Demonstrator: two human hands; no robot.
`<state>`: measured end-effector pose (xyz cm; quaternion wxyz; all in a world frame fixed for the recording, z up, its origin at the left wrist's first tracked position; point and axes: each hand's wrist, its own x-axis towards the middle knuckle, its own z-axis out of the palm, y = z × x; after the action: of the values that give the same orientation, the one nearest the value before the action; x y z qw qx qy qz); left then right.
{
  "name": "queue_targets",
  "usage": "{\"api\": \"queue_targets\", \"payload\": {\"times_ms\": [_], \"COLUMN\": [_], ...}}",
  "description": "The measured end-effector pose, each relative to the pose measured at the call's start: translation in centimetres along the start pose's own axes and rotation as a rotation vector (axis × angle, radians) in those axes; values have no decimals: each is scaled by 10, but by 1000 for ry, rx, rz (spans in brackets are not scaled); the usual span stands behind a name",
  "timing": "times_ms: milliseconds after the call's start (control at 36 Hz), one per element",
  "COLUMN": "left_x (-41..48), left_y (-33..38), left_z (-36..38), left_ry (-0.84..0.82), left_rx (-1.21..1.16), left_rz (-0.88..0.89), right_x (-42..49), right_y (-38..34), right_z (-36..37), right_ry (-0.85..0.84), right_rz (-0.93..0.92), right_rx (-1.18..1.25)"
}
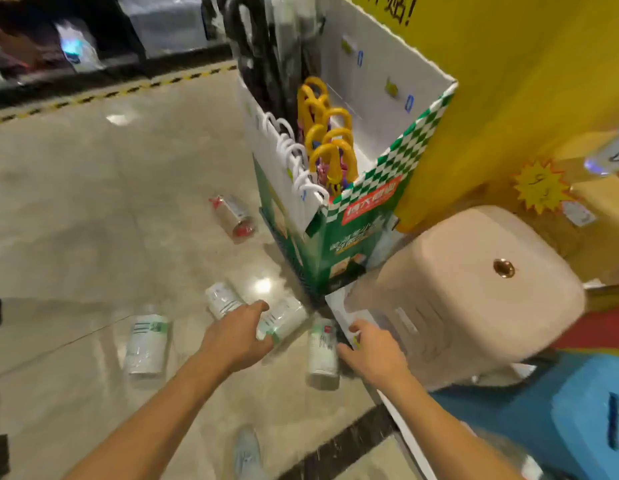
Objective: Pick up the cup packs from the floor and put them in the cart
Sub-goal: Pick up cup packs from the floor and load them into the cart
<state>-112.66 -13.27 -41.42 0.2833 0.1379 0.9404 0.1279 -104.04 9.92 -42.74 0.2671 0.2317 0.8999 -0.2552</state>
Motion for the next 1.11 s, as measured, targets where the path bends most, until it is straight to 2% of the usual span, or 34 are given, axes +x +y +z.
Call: {"api": "queue_targets", "payload": {"times_ms": [111,222,472,583,667,722,806,917,1028,1111], "left_x": [85,173,352,397,411,413,410,393,353,308], "left_y": [-27,-51,-112,-136,-148,-155,-161,-158,-159,-160], "left_z": [59,129,305,379,419,434,445,435,401,359], "left_ry": [-62,-138,-101,-85,-50,23,143,140,111,161], "left_rx": [19,64,156,149,167,194,187,52,-213,-388], "left_rz": [22,51,101,72,72,73,113,98,61,-10], "right_x": [66,139,314,374,397,401,400,388,345,299], "right_y": [30,66,136,149,157,163,171,167,136,105], "right_z": [72,147,321,377,403,414,423,414,387,357], "right_ry": [-51,-84,-33,-50,54,163,278,204,144,153], "right_rz": [152,230,325,286,297,298,257,250,254,191], "right_rx": [75,157,351,210,11,-83,-102,35,196,296]}}
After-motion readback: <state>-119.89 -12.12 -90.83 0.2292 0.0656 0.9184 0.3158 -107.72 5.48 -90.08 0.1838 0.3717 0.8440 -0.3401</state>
